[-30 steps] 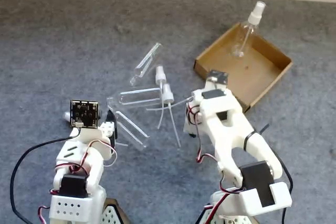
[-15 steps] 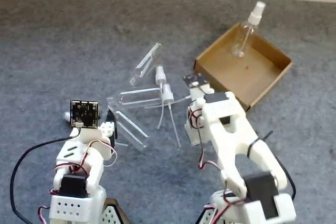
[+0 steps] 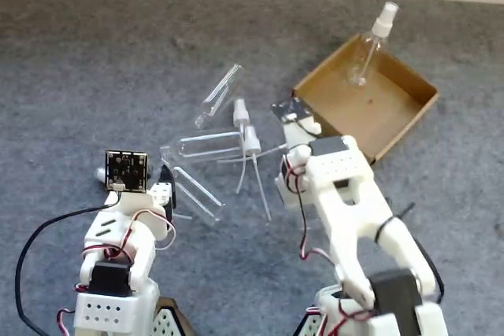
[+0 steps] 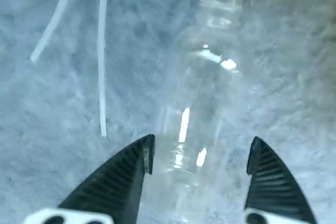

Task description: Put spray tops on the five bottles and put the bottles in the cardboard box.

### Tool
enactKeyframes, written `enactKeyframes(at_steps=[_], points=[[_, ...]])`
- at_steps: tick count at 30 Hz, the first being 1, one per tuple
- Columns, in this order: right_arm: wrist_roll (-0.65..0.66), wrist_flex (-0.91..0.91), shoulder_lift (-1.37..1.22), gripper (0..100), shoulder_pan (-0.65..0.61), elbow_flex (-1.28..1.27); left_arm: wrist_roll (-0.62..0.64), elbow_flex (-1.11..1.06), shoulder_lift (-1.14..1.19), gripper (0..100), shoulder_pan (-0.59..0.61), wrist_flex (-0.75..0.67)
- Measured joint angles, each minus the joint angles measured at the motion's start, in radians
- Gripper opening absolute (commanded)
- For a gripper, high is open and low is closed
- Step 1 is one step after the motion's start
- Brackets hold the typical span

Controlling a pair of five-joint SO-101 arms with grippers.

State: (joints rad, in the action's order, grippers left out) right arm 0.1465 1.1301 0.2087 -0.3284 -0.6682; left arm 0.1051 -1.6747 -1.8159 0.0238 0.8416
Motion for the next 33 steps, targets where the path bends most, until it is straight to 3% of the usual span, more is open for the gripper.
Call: enactKeyframes(at_steps=[8,15,22,33], points=[[-0.061,-0.003,-0.255,25.2,-0.015,0.127,0.000,0.000,0.000,4,0.000,0.000],[-0.061,-0.005,-0.261,14.8,-0.012,0.141,0.000,0.000,0.000,4,0.000,0.000],[-0.061,-0.018,-0.259,12.7,-0.009,0.141,0.000,0.000,0.000,4,0.000,0.000],[0.044,0.104,0.193,12.7,-0.012,0.141,0.000,0.000,0.000,4,0.000,0.000]])
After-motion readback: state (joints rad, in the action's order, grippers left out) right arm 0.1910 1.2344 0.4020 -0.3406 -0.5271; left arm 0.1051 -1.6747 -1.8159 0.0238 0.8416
